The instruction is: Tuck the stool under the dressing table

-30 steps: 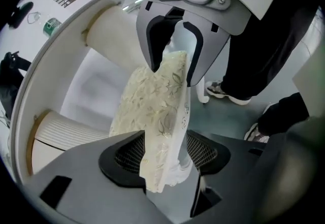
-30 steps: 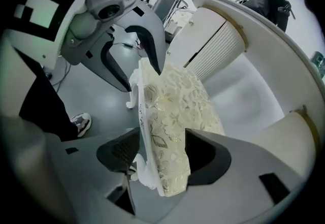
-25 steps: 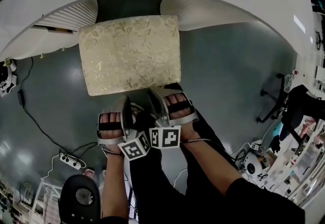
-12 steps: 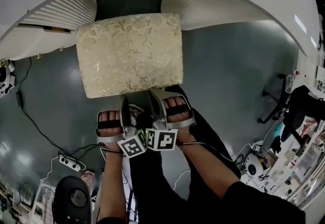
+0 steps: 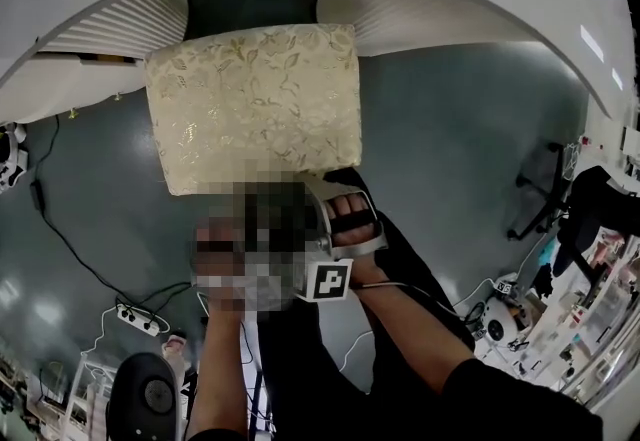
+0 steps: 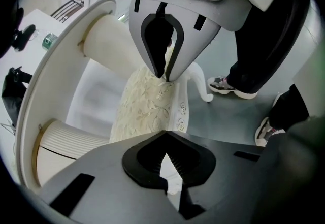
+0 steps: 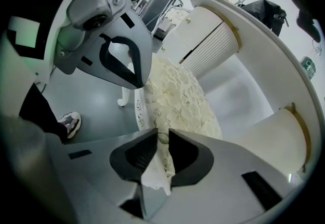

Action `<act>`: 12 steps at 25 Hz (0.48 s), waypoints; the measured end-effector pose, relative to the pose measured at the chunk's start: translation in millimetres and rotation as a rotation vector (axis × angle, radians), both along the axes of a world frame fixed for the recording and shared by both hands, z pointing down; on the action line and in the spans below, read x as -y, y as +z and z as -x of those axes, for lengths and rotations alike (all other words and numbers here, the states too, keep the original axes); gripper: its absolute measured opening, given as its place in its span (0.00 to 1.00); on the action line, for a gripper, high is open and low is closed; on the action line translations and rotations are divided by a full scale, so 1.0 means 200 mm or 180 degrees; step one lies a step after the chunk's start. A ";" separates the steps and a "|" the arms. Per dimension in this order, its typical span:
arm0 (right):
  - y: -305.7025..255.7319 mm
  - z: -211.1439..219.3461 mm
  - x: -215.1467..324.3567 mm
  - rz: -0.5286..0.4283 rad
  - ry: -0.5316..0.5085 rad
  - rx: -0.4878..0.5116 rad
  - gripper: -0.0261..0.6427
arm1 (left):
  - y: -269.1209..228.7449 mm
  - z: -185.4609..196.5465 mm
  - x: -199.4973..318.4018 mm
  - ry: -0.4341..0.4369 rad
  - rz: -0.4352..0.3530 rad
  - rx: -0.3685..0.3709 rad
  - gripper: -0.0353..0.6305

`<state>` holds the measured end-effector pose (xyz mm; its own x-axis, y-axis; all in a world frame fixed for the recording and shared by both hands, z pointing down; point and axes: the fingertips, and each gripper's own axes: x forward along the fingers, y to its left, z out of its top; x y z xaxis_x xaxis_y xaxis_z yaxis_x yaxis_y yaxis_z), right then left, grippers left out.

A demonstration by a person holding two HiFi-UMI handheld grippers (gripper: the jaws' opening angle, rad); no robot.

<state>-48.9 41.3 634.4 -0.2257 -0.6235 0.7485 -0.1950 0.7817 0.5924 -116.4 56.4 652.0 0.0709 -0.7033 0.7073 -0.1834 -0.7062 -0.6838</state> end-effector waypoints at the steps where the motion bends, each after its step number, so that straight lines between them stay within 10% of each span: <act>1: 0.01 0.00 -0.01 0.0046 -0.0001 0.0002 0.18 | -0.01 0.00 -0.01 0.0022 -0.0076 0.0019 0.06; 6: 0.07 -0.01 -0.03 0.0044 -0.0097 -0.0190 0.35 | -0.03 0.02 0.00 0.0024 -0.0306 0.0231 0.30; 12: 0.08 -0.01 0.01 -0.0317 -0.0095 -0.0389 0.36 | 0.03 0.05 0.04 0.0173 -0.0396 0.0447 0.37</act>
